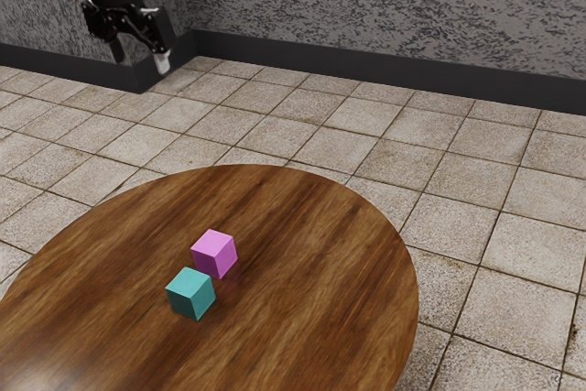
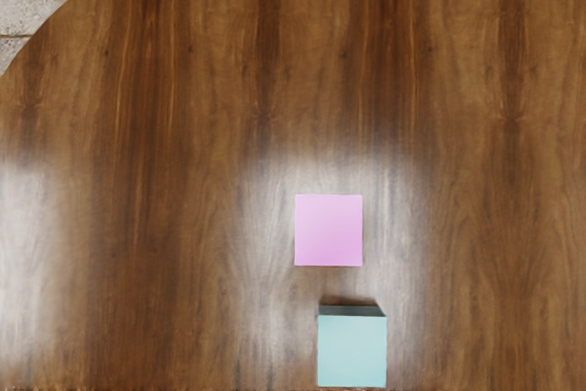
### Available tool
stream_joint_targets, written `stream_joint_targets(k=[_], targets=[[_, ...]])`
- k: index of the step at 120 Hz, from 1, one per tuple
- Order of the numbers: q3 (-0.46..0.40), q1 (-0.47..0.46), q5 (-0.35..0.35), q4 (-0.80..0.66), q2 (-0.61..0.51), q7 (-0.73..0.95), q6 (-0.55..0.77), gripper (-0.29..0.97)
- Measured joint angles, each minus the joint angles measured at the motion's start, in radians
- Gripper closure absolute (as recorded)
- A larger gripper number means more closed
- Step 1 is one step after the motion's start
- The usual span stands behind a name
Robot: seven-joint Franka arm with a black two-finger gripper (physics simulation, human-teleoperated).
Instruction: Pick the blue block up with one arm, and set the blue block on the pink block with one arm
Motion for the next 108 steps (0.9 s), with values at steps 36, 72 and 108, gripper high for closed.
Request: stream_joint_targets(k=[36,72,108], targets=[[0.004,0.020,-0.005,0.292,0.020,0.003,-0.109,0.00],[0.000,0.004,-0.010,0.326,0.063,0.005,-0.188,0.00],[-0.047,0.006,0.002,-0.012,-0.076,-0.003,-0.097,0.00]])
